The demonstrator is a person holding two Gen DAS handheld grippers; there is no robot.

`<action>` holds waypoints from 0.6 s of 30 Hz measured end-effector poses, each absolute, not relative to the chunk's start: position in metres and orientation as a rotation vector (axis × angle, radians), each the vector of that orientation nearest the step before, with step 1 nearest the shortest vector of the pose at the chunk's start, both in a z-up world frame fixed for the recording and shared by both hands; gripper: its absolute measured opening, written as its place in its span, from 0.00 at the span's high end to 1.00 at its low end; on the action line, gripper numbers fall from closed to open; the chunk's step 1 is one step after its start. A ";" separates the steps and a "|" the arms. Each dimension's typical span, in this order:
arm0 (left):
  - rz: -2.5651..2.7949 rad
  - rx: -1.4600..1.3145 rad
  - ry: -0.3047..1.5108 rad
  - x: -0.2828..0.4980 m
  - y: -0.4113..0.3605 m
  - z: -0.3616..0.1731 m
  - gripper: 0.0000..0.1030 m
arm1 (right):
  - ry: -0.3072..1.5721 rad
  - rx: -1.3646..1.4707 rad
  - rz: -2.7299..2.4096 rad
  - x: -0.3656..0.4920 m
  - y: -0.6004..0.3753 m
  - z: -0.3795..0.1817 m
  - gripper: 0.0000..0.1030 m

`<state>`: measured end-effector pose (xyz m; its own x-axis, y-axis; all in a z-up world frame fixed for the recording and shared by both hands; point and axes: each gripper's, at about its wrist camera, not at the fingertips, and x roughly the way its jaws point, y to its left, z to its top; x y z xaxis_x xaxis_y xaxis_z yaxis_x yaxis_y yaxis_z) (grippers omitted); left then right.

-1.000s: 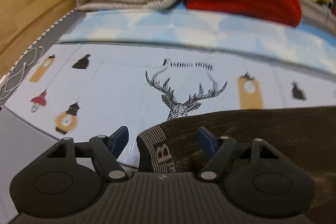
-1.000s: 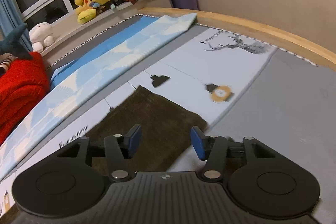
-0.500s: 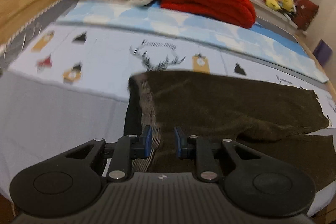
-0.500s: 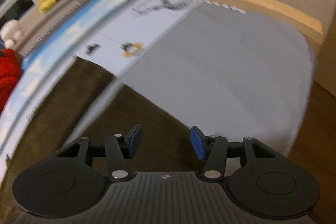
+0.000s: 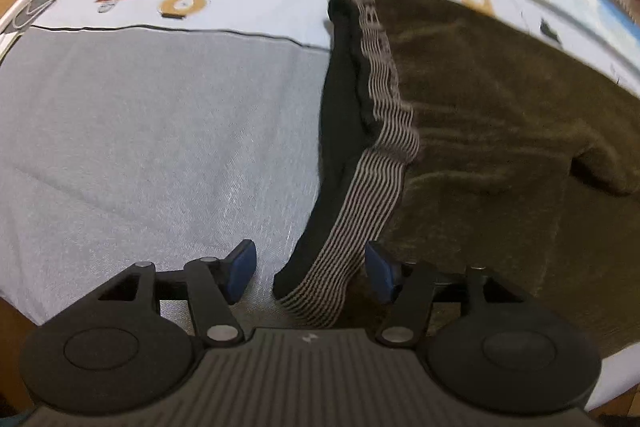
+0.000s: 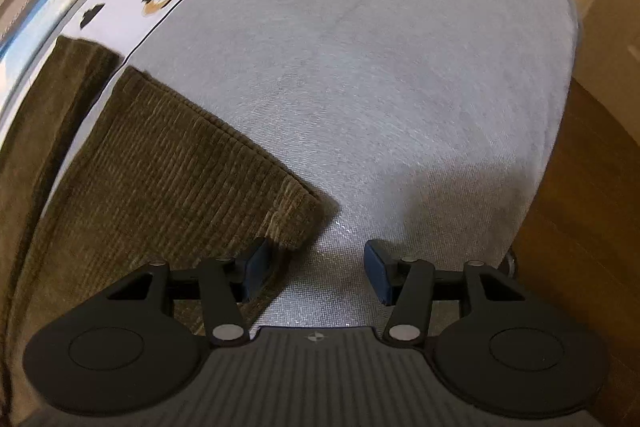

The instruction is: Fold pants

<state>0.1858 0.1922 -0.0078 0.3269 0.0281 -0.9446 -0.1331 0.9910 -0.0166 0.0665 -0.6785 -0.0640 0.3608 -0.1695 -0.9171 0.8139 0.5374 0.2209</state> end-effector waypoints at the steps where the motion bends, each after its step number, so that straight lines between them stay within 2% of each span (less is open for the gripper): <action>1: 0.093 -0.081 1.244 0.187 0.190 -0.011 0.36 | 1.009 0.748 -0.713 0.069 -0.675 -0.064 0.46; 3: 0.072 -0.049 1.259 0.188 0.185 -0.017 0.36 | 1.008 0.704 -0.698 0.075 -0.672 -0.061 0.59; 4: 0.065 -0.033 1.265 0.189 0.182 -0.020 0.36 | 1.000 0.691 -0.682 0.076 -0.670 -0.060 0.77; 5: 0.055 -0.013 1.274 0.189 0.178 -0.023 0.36 | 0.987 0.703 -0.667 0.075 -0.675 -0.058 0.83; 7: 0.034 0.016 1.286 0.189 0.173 -0.028 0.37 | 0.973 0.721 -0.666 0.074 -0.676 -0.056 0.89; 9: 0.016 0.046 1.287 0.189 0.168 -0.031 0.46 | 0.967 0.690 -0.667 0.075 -0.673 -0.052 0.90; 10: 0.010 0.064 1.283 0.188 0.167 -0.030 0.65 | 0.944 0.681 -0.679 0.074 -0.672 -0.047 0.91; 11: 0.014 0.077 1.277 0.188 0.167 -0.029 0.76 | 0.902 0.688 -0.699 0.071 -0.674 -0.041 0.91; 12: 0.006 0.051 1.276 0.186 0.171 -0.027 0.82 | 0.863 0.698 -0.720 0.068 -0.676 -0.036 0.91; 15: -0.014 0.067 1.280 0.180 0.172 -0.025 0.85 | 0.893 0.688 -0.761 0.068 -0.679 -0.039 0.91; 18: -0.014 0.099 1.272 0.178 0.170 -0.024 0.78 | 0.994 0.659 -0.753 0.076 -0.676 -0.051 0.86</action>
<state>0.1776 0.1697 -0.0237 0.2948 0.0447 -0.9545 0.0651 0.9956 0.0668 0.0760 -0.6757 -0.0507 0.3429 -0.2503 -0.9054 0.8037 0.5772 0.1448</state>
